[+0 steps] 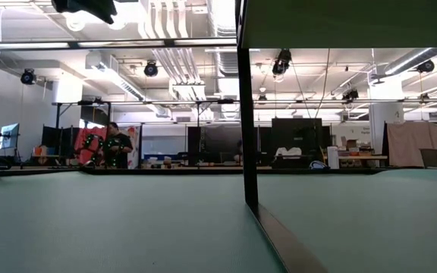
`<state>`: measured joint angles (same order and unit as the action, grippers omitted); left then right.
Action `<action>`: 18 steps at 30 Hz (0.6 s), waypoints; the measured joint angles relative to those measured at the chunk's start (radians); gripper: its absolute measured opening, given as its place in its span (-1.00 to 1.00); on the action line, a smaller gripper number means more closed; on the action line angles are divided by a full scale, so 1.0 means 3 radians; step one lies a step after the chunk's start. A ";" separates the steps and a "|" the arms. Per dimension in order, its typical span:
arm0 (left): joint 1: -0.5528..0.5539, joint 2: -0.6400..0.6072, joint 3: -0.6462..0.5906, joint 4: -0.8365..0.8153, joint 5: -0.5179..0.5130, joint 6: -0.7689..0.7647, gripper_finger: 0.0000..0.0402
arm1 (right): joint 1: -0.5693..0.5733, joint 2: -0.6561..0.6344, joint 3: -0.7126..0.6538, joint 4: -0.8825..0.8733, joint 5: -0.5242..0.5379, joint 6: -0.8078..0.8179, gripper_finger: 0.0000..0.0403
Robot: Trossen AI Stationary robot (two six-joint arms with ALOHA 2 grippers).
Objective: Place coffee mugs
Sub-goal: Put the blue patterned mug on the shelf
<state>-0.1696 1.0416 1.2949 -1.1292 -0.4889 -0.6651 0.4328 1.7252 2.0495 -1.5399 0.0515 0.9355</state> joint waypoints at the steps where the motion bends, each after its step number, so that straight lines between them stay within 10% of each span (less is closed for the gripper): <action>1: 0.0000 0.0000 0.0000 0.0044 0.0000 0.0001 -0.46 | 0.0048 0.0001 0.0000 -0.0059 0.0009 0.0038 -0.87; 18: 0.0000 0.0013 0.0000 0.0314 -0.0003 -0.0097 -0.46 | 0.0526 -0.0042 -0.0255 -0.0100 0.0100 0.0250 -0.87</action>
<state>-0.1696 1.0454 1.2949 -1.0352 -0.4896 -0.6941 0.5906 1.7126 1.9731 -1.5700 0.0814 1.0105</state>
